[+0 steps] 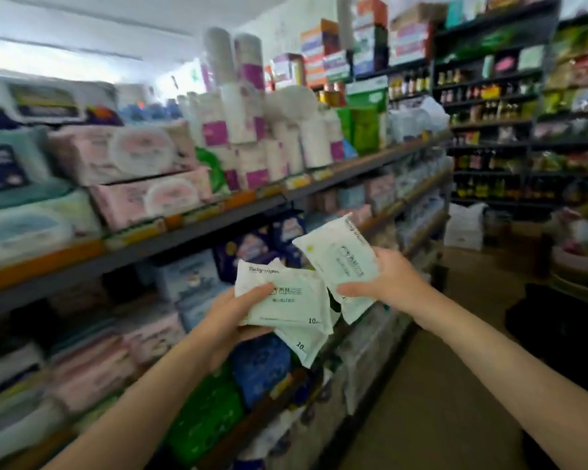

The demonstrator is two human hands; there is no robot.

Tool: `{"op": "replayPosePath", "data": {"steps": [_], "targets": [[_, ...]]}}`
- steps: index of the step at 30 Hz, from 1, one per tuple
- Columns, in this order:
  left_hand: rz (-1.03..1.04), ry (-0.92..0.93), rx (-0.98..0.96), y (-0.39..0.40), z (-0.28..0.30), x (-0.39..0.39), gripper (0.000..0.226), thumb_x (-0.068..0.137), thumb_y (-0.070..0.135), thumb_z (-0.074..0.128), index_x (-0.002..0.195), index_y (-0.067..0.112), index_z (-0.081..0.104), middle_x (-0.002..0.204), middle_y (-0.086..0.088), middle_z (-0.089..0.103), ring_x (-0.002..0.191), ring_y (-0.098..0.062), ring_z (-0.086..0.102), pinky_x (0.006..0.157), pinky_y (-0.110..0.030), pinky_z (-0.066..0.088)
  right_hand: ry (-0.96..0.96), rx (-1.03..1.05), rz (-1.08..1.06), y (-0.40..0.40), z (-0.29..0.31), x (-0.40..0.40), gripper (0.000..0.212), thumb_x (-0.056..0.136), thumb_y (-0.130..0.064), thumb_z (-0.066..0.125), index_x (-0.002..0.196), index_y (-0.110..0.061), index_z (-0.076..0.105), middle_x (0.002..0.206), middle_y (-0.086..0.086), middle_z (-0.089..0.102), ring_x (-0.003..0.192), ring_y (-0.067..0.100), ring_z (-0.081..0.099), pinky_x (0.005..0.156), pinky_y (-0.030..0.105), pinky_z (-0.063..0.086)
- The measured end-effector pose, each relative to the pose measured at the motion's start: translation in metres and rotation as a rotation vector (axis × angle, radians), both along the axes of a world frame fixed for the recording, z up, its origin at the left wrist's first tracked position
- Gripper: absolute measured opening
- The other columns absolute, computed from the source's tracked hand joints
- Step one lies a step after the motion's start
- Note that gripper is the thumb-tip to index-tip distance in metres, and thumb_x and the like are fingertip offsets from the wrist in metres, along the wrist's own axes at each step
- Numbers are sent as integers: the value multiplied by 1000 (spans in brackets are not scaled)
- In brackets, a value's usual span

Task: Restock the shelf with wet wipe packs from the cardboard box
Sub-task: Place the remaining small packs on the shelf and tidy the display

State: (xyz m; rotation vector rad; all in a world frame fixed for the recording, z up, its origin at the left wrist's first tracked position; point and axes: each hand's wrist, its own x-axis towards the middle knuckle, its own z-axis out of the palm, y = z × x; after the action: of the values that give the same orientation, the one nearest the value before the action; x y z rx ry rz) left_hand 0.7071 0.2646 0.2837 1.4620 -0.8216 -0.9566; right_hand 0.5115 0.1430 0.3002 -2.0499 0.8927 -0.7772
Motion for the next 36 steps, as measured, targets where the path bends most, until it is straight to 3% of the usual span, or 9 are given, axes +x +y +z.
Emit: {"op": "replayPosePath", "data": {"steps": [3, 9, 14, 18, 21, 24, 28, 31, 36], "targets": [[56, -17, 4, 38, 41, 49, 20, 86, 28, 61, 99, 15, 66, 85, 0, 76, 73, -12, 72, 54, -22, 55, -147, 220, 378, 12, 48, 53, 30, 69, -22, 80, 98, -21, 69, 107, -1, 72, 94, 13, 69, 84, 30, 55], [173, 13, -103, 91, 97, 103, 19, 94, 25, 50, 94, 18, 67, 93, -6, 74, 89, -22, 68, 77, -40, 58, 65, 10, 800, 57, 115, 165, 14, 81, -19, 68, 95, -22, 67, 87, -18, 70, 83, 1, 67, 74, 20, 56], [324, 123, -239, 112, 133, 131, 42, 97, 44, 35, 110, 16, 64, 100, -11, 73, 86, -26, 70, 64, -44, 60, -10, -136, 852, 62, 150, 226, 46, 63, -34, 78, 103, -15, 67, 103, 1, 72, 92, 17, 69, 85, 34, 56], [357, 191, -375, 116, 150, 142, 35, 92, 37, 49, 108, 10, 63, 101, -13, 66, 94, -26, 65, 67, -38, 60, -285, 147, 892, 55, 167, 257, 62, 56, -21, 76, 112, -1, 59, 107, 12, 69, 93, 26, 68, 80, 39, 57], [387, 221, -436, 117, 161, 145, 29, 89, 34, 54, 103, 9, 60, 101, -14, 61, 92, -27, 64, 64, -33, 59, -416, 485, 923, 55, 176, 280, 47, 60, -12, 73, 105, -5, 61, 98, 9, 69, 88, 25, 66, 80, 38, 55], [418, 275, -528, 123, 162, 149, 46, 84, 43, 57, 110, 5, 61, 109, -17, 57, 94, -28, 63, 62, -31, 61, -452, 676, 931, 65, 176, 301, 25, 75, -10, 67, 99, -10, 62, 95, 10, 68, 88, 26, 64, 83, 42, 53], [353, 58, -603, 143, 163, 154, 63, 69, 49, 68, 116, 7, 61, 104, -11, 64, 89, -21, 67, 69, -23, 59, -533, 945, 1014, 82, 174, 319, 43, 68, -15, 66, 110, -7, 61, 92, 13, 71, 75, 25, 71, 59, 36, 60], [372, -226, -540, 153, 167, 160, 50, 72, 20, 73, 119, 20, 56, 112, -4, 67, 98, -18, 68, 78, -26, 56, -567, 960, 1056, 103, 182, 326, 41, 65, -17, 68, 104, -6, 63, 89, 14, 72, 76, 25, 71, 62, 39, 60], [390, -134, -613, 185, 174, 174, 62, 70, 4, 71, 125, 21, 50, 110, -7, 68, 93, -21, 68, 70, -29, 57, -624, 890, 968, 147, 192, 340, 15, 80, -17, 66, 94, -11, 64, 88, 10, 71, 79, 24, 67, 64, 39, 59]]}}
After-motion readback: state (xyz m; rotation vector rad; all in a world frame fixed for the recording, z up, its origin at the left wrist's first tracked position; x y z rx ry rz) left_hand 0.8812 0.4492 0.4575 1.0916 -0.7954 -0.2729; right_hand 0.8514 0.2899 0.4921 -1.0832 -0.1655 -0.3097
